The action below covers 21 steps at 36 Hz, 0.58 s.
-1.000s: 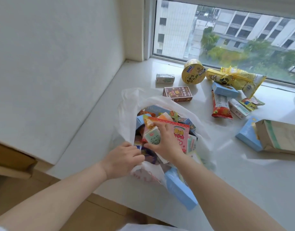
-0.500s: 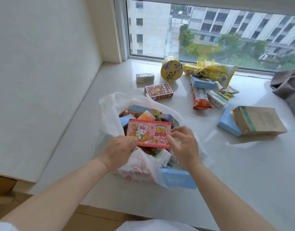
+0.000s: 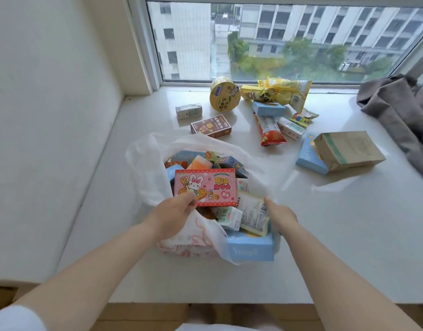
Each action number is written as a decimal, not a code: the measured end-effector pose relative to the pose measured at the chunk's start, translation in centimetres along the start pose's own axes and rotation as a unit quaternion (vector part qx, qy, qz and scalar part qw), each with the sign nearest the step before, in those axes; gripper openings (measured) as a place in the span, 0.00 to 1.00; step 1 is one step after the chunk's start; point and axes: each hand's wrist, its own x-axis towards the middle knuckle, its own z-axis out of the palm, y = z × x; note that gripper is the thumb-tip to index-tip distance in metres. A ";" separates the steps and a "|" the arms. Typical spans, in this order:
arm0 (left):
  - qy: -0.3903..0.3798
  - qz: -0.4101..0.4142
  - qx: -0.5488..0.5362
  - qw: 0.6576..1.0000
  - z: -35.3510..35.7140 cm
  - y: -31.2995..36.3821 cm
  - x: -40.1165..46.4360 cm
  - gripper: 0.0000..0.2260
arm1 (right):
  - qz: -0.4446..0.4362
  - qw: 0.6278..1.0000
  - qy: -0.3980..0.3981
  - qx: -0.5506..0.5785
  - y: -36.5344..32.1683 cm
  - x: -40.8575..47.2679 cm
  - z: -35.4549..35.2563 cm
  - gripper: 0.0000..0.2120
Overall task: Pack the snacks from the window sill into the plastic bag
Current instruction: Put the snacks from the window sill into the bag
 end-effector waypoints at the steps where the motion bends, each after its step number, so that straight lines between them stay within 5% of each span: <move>1: -0.012 0.005 0.007 1.000 0.0 0.0 0.0 0.05 | -0.015 1.000 -0.011 -0.014 0.0 -0.3 0.3 0.28; 7: -0.143 -0.017 0.131 0.981 -0.9 1.1 0.0 0.22 | -0.088 0.994 -0.044 -0.047 0.6 -1.5 0.4 0.20; 11: -0.206 -0.061 0.221 0.951 -0.7 1.9 -1.0 0.23 | -0.142 0.985 -0.095 -0.007 2.5 -1.9 -0.3 0.04; 16: -0.212 -0.063 0.240 0.945 0.0 4.2 -2.5 0.09 | -0.165 0.982 -0.069 -0.056 4.0 -1.8 -1.2 0.15; 21: -0.213 -0.055 0.243 0.945 1.6 4.6 -4.7 0.07 | -0.118 0.985 0.012 -0.128 5.4 -1.4 -0.8 0.23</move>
